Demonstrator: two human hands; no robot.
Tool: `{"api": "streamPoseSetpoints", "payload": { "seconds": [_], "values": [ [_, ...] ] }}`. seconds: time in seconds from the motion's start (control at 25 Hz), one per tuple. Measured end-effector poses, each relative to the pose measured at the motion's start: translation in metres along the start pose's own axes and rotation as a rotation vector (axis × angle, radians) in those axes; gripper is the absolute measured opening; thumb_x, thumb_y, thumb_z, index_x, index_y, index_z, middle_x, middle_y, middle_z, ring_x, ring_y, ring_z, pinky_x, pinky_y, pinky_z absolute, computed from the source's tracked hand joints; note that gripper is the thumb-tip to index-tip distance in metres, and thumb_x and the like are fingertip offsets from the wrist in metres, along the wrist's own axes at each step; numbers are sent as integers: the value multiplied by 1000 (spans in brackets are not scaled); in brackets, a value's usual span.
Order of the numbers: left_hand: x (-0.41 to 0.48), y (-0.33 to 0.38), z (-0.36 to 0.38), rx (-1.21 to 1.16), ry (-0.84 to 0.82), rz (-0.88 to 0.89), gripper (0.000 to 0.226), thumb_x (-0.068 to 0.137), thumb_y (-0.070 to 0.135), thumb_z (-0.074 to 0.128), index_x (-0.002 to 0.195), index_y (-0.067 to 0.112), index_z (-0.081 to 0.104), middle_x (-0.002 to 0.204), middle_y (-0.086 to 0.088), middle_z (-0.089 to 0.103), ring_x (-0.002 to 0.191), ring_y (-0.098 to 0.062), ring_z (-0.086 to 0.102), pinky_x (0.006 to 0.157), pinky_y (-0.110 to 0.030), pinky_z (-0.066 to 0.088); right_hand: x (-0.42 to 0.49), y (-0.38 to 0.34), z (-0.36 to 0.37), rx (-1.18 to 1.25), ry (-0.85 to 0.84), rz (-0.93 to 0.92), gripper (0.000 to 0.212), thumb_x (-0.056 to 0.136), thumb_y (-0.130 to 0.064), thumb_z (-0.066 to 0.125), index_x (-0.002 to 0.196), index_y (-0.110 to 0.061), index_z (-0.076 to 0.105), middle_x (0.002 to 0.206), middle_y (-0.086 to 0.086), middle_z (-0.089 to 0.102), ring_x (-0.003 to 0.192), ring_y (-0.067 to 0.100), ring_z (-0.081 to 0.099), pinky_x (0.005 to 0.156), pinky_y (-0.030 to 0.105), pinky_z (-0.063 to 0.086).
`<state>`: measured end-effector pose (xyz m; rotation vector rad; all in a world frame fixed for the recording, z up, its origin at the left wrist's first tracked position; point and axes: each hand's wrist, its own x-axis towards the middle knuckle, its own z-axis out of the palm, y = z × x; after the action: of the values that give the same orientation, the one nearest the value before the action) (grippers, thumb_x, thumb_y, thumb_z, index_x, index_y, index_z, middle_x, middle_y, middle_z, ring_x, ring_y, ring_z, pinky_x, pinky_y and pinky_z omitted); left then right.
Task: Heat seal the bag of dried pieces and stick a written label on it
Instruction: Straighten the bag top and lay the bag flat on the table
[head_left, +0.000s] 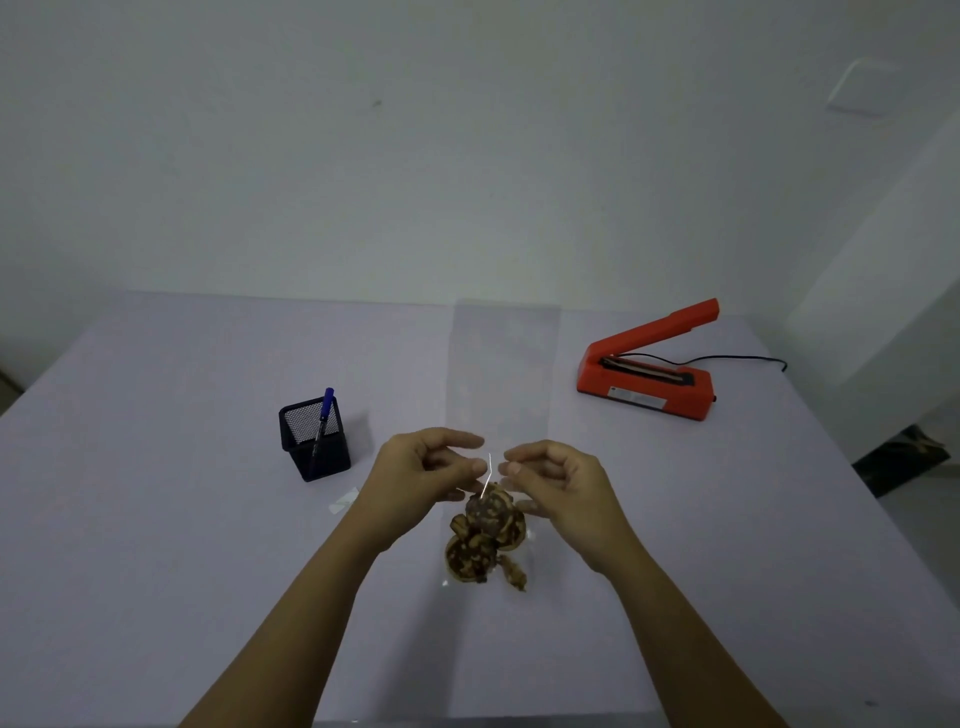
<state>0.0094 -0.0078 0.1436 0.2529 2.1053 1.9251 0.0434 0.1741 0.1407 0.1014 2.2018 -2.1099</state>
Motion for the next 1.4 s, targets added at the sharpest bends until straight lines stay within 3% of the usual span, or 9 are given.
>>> {"api": "streamPoseSetpoints", "payload": {
  "seconds": [0.16,0.4,0.6,0.76,1.0,1.2,1.4],
  "values": [
    [2,-2,-1,27,-26,0,3,82,10,68,85,10,69,74,-7,72,74,-21,70,68,-28,56,-1,0,-2,-3,-11,5,6,82,-14,68,87,-18,69,90,9,71,87,18,69,70,31,58],
    [5,-2,5,96,-26,60,8,82,9,68,89,12,70,83,-9,73,75,-17,71,64,-21,55,2,-5,-9,-57,-37,7,13,82,-16,70,94,-20,68,86,5,73,79,18,71,67,27,57],
    [8,-15,4,103,-17,61,15,80,13,70,94,16,75,89,-2,75,85,-10,70,77,-18,54,2,5,-10,-131,-9,-1,9,81,-19,70,87,-25,73,84,1,74,82,11,70,74,23,57],
    [8,-34,12,46,2,-6,14,81,3,68,92,8,74,84,-8,75,78,-17,71,67,-19,54,2,25,-11,-71,5,44,12,81,-10,70,87,-21,73,84,4,73,79,14,71,70,22,56],
    [18,-81,20,175,2,-128,12,80,10,71,91,11,73,81,-11,74,71,-16,72,66,-20,56,10,81,-9,-34,8,193,10,82,-11,69,88,-19,71,85,5,70,75,11,71,66,21,56],
    [33,-129,21,281,40,-226,6,80,13,72,86,13,72,77,-7,72,66,-10,68,66,-19,56,33,133,-4,-82,18,243,15,78,-13,72,79,-28,69,83,0,71,84,21,69,79,31,56],
    [51,-164,17,425,89,-225,3,78,15,73,79,13,71,69,0,69,58,-3,63,62,-14,51,57,165,7,-154,50,288,9,79,-11,71,85,-17,72,84,-1,71,84,17,68,82,29,54]
  ]
}}
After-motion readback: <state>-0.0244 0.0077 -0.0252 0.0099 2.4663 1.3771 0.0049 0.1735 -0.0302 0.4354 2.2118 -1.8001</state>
